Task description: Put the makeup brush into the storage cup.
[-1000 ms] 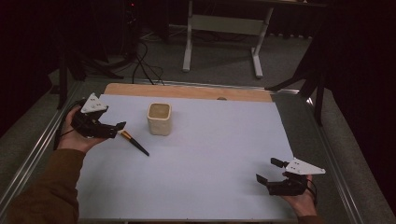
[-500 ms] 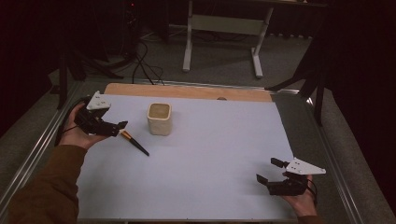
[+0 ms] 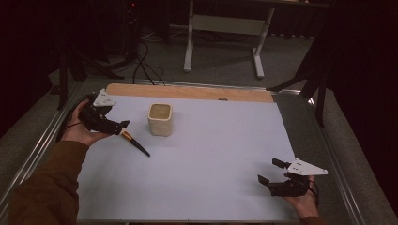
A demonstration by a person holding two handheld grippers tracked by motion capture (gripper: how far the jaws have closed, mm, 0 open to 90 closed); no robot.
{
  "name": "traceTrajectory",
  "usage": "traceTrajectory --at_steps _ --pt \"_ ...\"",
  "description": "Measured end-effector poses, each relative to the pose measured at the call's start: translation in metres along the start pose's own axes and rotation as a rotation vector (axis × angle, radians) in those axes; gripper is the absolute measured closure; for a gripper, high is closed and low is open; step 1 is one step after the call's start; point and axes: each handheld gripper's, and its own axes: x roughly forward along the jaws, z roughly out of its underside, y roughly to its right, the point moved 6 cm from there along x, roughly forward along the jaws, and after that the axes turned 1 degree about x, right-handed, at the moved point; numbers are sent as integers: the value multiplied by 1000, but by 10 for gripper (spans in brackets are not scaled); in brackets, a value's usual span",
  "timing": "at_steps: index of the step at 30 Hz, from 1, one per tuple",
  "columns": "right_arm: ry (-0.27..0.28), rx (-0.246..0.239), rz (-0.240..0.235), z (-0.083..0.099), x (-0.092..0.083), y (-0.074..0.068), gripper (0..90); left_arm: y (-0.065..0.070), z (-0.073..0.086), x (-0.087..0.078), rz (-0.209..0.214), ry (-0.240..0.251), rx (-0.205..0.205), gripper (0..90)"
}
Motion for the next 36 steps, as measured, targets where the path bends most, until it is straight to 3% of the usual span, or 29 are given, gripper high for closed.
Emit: traceTrajectory --at_steps 28,36 --pt "3 2 -4 0 0 0 97 -4 -7 16 15 -124 64 161" --pt "3 7 -6 0 0 0 97 -6 -7 21 21 -152 64 161"
